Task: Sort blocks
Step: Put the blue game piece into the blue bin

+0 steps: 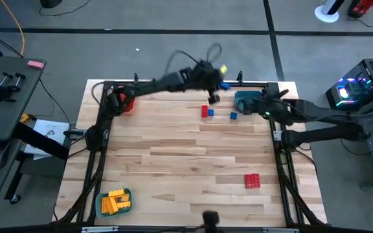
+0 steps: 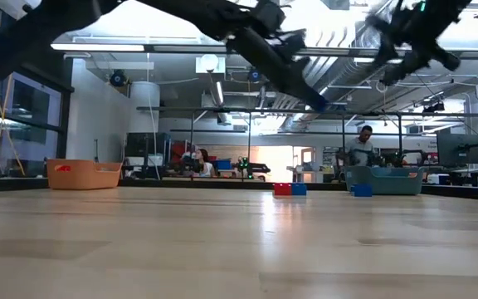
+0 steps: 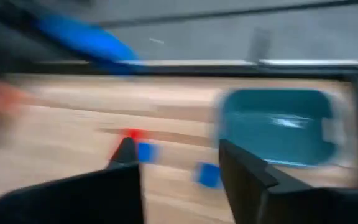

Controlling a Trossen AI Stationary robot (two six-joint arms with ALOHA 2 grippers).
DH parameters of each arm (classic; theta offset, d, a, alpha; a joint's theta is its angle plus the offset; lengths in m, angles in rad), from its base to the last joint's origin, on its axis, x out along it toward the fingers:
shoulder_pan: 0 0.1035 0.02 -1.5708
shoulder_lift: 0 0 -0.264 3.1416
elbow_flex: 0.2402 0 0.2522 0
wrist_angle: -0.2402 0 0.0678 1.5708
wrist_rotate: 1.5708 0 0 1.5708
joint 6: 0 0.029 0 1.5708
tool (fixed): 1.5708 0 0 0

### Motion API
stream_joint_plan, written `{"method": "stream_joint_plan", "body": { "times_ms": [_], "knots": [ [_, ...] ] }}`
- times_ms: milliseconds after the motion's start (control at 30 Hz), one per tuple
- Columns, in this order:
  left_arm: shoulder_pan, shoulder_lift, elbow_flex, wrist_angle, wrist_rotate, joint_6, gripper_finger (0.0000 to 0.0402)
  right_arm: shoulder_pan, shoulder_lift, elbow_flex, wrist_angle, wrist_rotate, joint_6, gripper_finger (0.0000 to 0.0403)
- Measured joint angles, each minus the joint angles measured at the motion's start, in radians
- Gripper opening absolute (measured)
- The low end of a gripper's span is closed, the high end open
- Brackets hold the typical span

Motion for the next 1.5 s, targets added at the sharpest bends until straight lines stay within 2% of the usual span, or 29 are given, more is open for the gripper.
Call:
{"method": "stream_joint_plan", "body": {
  "times_ms": [100,167,300,400,533,667,900,1133,1333,1500],
  "knots": [
    [0.074,-0.05,0.002,-0.016,0.028,-0.04,0.0039,-0.126,0.089,-0.013,-0.076,-0.015,-0.006,0.0042],
    [0.127,-0.081,0.001,-0.02,0.121,-0.106,0.0039,-0.21,0.16,-0.037,-0.04,-0.048,-0.052,0.0012],
    [0.173,-0.143,0.001,-0.029,0.36,-0.181,0.0039,-0.375,0.332,-0.075,0.148,-0.172,-0.18,0.0007],
    [0.16,-0.185,0.001,-0.086,0.437,-0.165,0.0039,-0.459,0.438,-0.062,0.243,-0.197,-0.237,0.0003],
    [0.093,-0.224,0.001,-0.182,0.458,-0.11,0.0039,-0.531,0.547,-0.037,0.293,-0.283,-0.294,0.0001],
    [0.012,-0.249,0.001,-0.215,0.463,-0.091,0.0039,-0.545,0.62,-0.018,0.305,-0.297,-0.337,0.0],
    [-0.107,-0.258,0.001,-0.173,0.349,-0.087,0.0039,-0.537,0.677,-0.011,0.389,-0.348,-0.347,0.0],
    [-0.147,-0.258,0.0,-0.174,0.287,-0.086,0.0039,-0.505,0.678,-0.011,0.495,-0.396,-0.336,0.0],
    [-0.147,-0.258,0.0,-0.176,0.283,-0.09,0.0039,-0.475,0.676,-0.011,0.576,-0.438,-0.322,0.0],
    [-0.144,-0.258,0.0,-0.176,0.283,-0.052,0.0039,-0.488,0.592,0.001,0.574,-0.442,-0.35,0.0]
  ]
}}
